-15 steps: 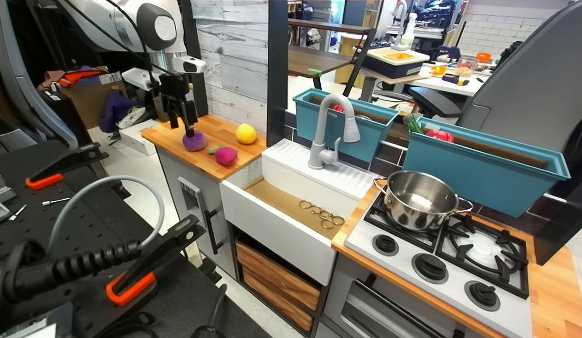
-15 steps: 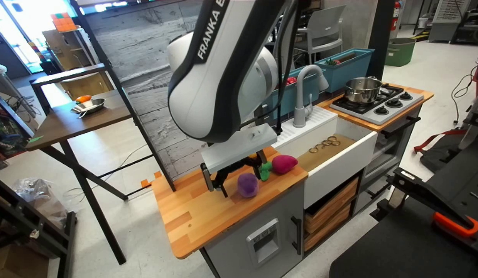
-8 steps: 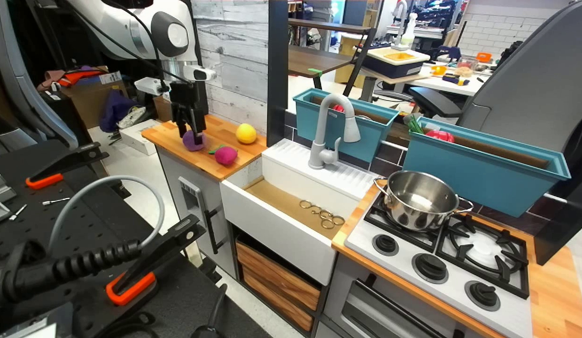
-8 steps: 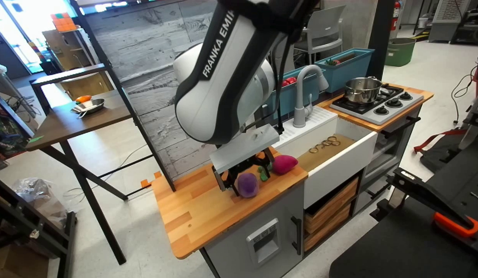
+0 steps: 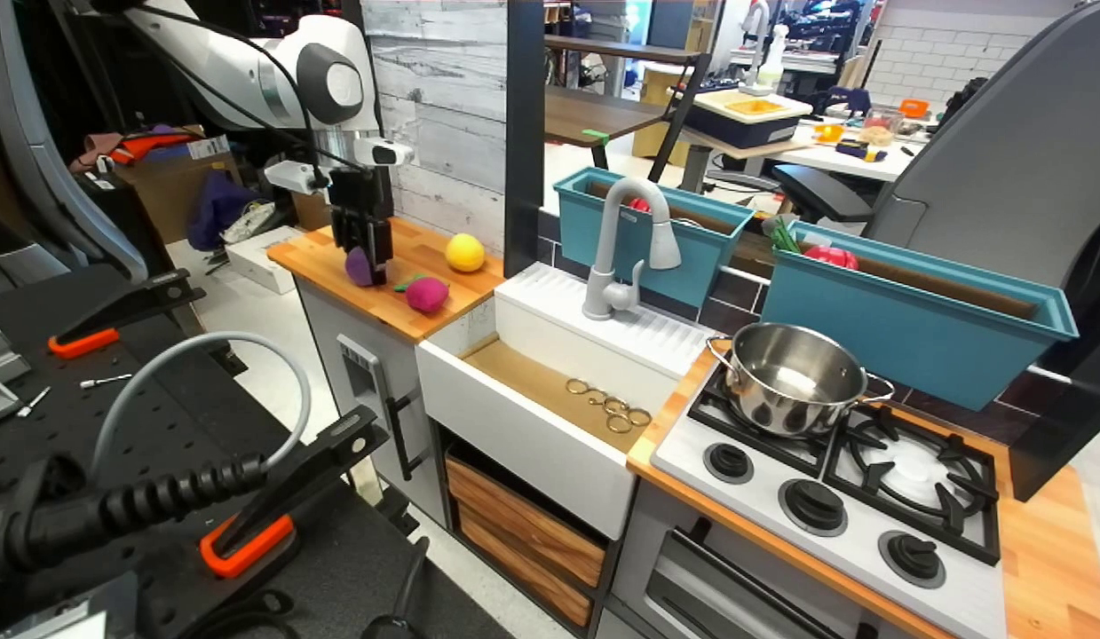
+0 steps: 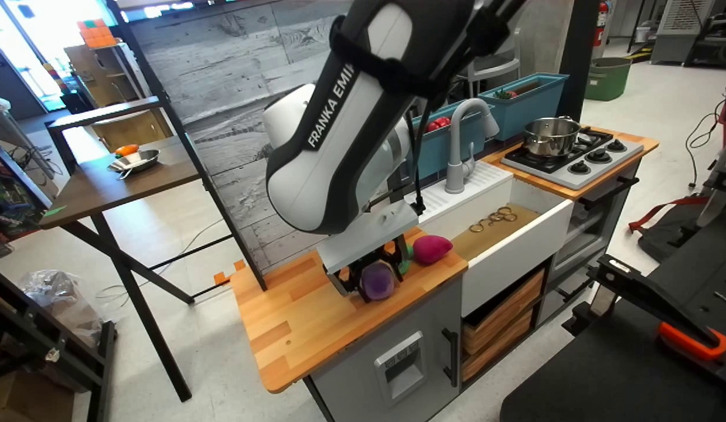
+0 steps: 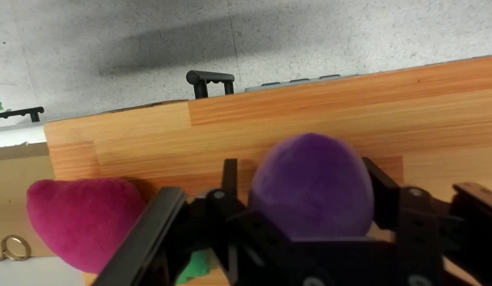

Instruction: Move the purple plush forward

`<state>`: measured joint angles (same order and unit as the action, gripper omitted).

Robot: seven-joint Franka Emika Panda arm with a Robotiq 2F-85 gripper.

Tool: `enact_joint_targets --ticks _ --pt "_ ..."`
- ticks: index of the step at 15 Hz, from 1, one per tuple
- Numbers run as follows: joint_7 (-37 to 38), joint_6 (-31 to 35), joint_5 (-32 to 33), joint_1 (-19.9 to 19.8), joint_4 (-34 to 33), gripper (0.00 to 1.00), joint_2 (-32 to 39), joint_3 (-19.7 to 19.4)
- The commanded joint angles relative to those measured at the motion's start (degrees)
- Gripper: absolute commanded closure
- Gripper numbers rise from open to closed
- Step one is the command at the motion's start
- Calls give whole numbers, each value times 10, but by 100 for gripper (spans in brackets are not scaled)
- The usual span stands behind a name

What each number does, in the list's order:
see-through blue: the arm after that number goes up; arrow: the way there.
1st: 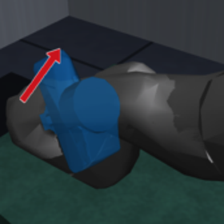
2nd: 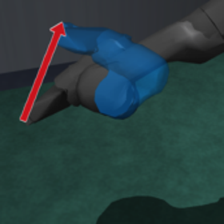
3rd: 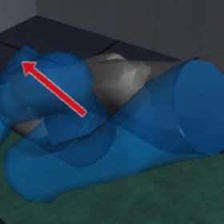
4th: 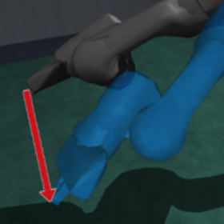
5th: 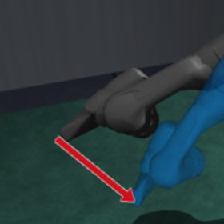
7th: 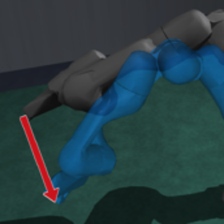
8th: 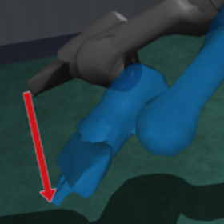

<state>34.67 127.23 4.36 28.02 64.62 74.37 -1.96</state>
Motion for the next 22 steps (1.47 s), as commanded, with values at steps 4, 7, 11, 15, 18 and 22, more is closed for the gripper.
enact_joint_targets --ticks 4,7,11,15,18,22 --pt "5 -33 5 8 -44 80 16 -1" --pt "-9 -27 -2 3 -36 96 -1 6" --pt "-7 -42 -3 -3 -86 95 14 6" --pt "0 -45 0 -4 -134 95 37 0" --pt "9 -43 2 -4 -170 95 61 -8" --pt "16 -54 6 -2 -245 95 113 -25"
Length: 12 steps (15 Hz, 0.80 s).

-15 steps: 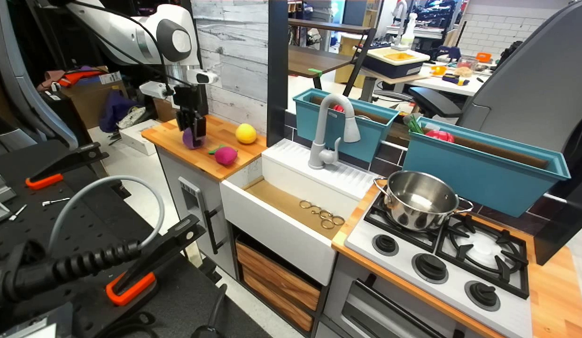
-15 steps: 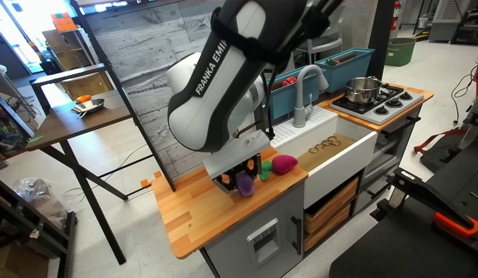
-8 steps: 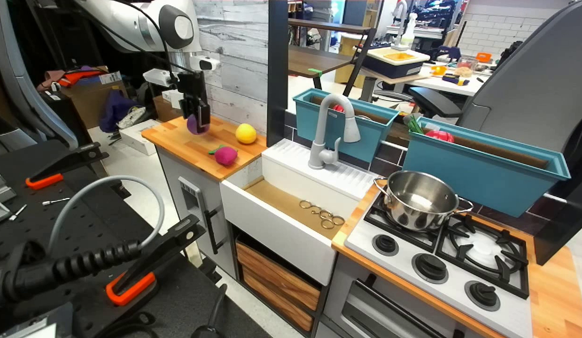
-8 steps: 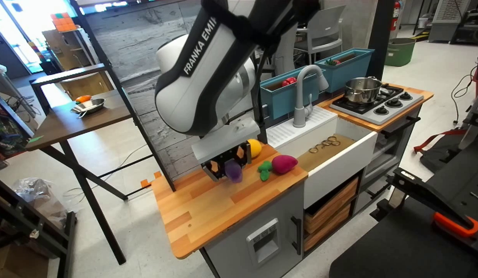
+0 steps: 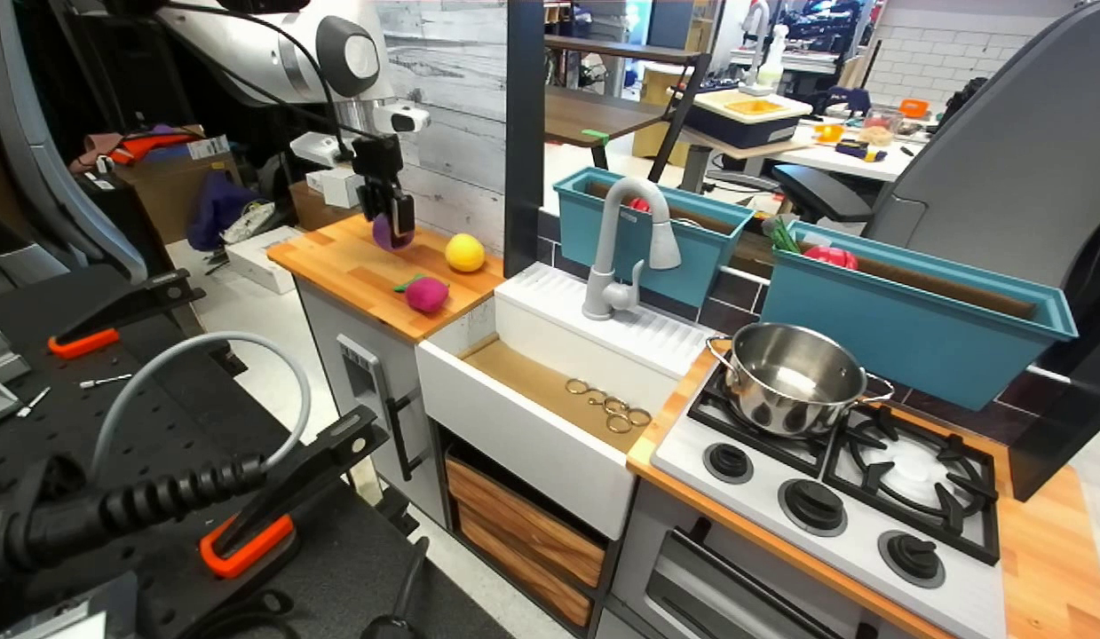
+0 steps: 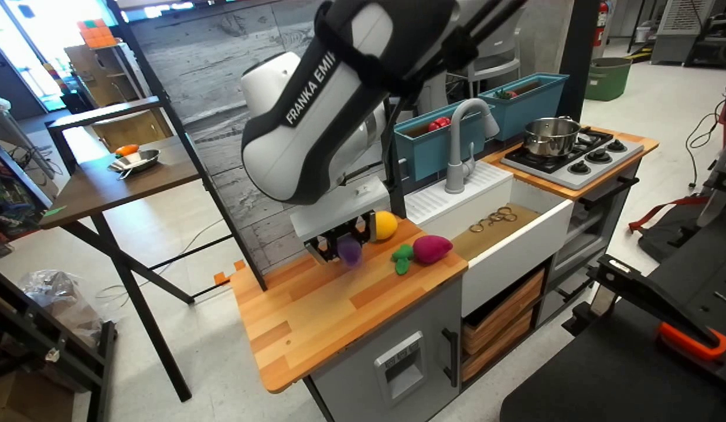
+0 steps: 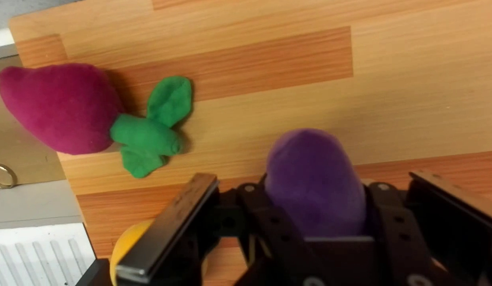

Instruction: Move the purple plush forward

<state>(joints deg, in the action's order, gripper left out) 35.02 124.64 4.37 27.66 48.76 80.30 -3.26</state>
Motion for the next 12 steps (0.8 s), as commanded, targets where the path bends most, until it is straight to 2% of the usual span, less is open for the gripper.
enact_joint_targets --ticks 1,3,4,8,9,10,12 --pt "13 -33 6 2 -106 95 68 -16" --pt "16 -42 7 3 -137 95 92 -24" --pt "21 -18 14 3 -65 95 49 -19" --pt "25 -22 20 5 -61 94 54 -19" --pt "26 -25 21 7 -64 56 54 -19" --pt "25 -28 20 7 -67 55 54 -18" --pt "21 -32 25 11 -73 41 54 -21"
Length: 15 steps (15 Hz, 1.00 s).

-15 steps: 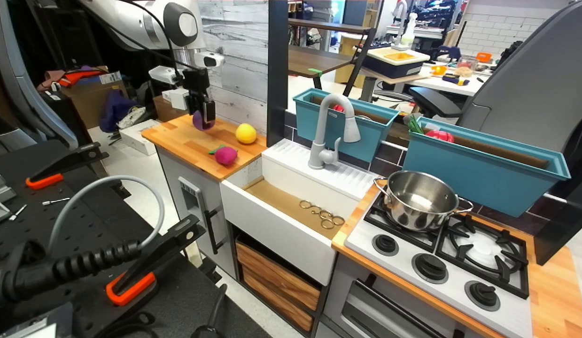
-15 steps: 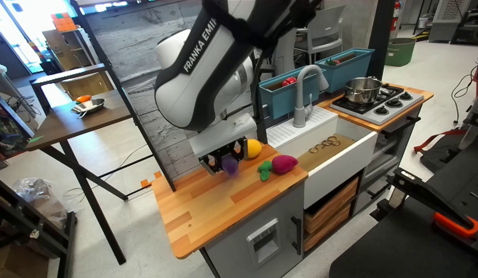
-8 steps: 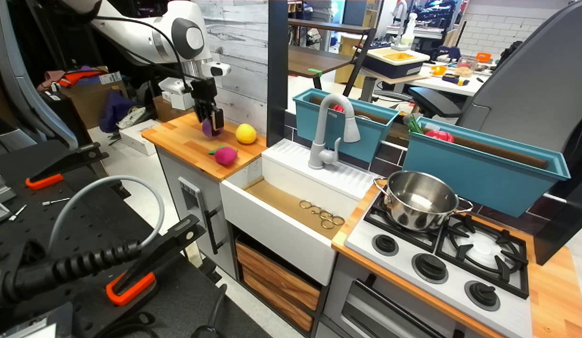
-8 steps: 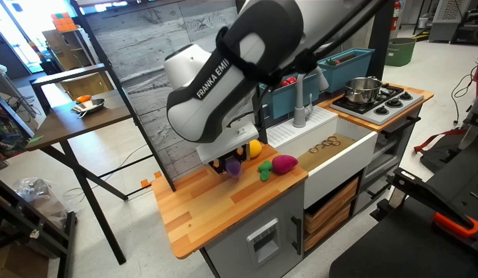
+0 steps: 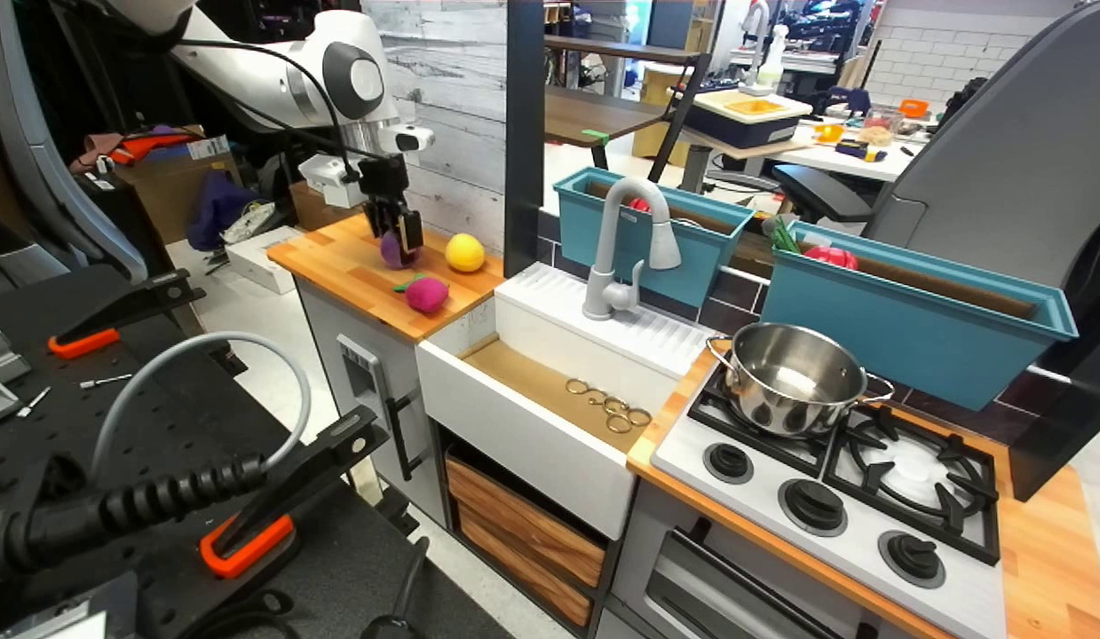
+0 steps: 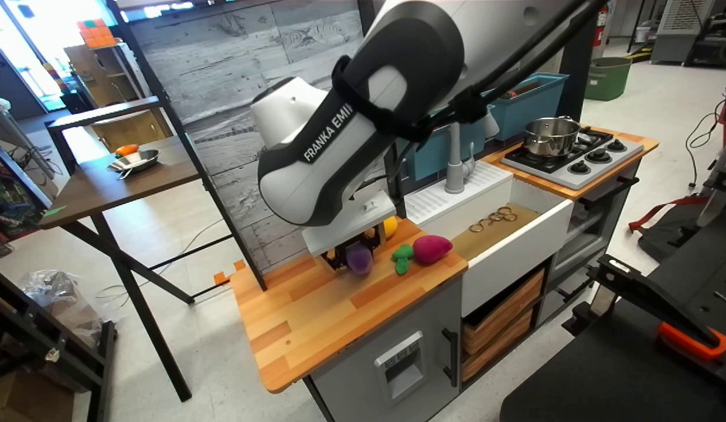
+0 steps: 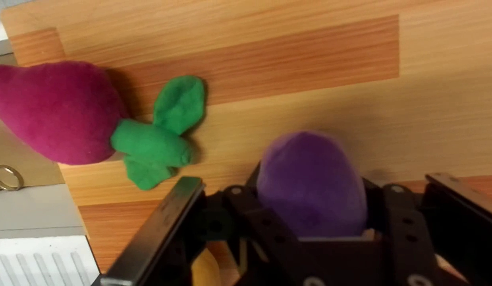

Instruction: Move the purple plush forward

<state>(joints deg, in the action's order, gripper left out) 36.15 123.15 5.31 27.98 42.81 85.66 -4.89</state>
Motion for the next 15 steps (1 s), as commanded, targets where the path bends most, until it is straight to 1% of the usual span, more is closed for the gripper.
enact_joint_targets --ticks 1,5,6,8,10,11,12,15 --pt "10 -19 17 10 -17 34 -1 -6" --pt "-2 -36 18 13 -34 5 -4 -2" --pt "-5 -41 18 13 -39 1 -5 -1" --pt "-12 -62 15 11 -50 0 -6 2" --pt "-33 -94 8 8 -64 0 -6 14" --pt "-52 -107 -6 7 -43 0 -25 21" --pt "-67 -127 -14 5 -36 0 -36 31" --pt "-83 -182 -21 5 0 0 -84 48"
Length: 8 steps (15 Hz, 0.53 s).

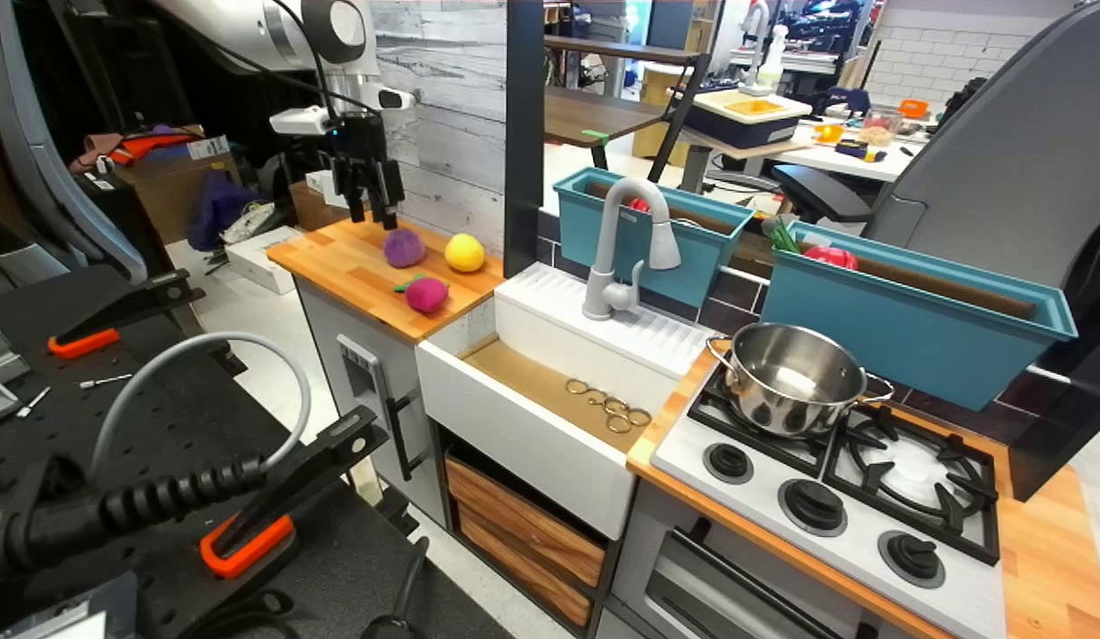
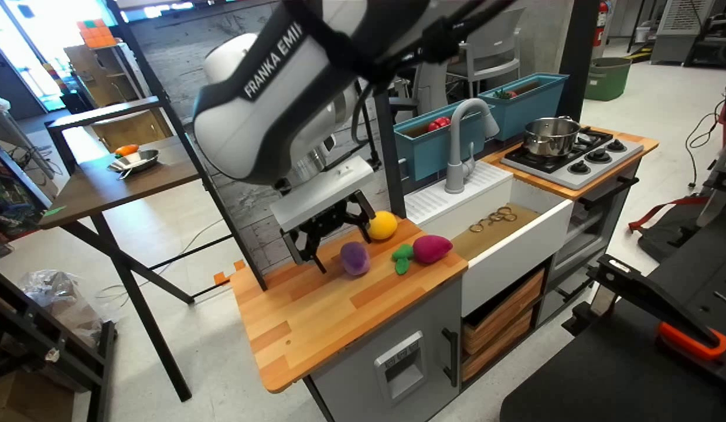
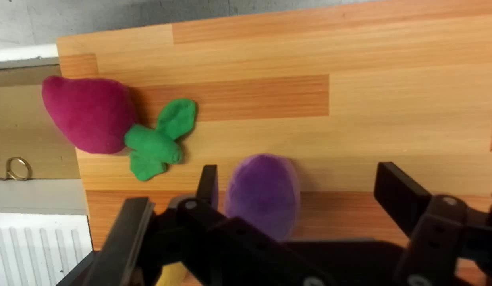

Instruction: Move the purple plush forward

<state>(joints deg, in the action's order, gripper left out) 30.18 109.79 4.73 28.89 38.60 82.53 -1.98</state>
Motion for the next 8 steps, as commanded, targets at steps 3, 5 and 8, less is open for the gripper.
enact_joint_targets --ticks 3,5,8 --pt "-19 -54 -15 -6 86 0 -106 26" --pt "-7 -24 -16 -8 140 0 -154 27" --pt "-7 17 -14 -7 218 0 -214 28"
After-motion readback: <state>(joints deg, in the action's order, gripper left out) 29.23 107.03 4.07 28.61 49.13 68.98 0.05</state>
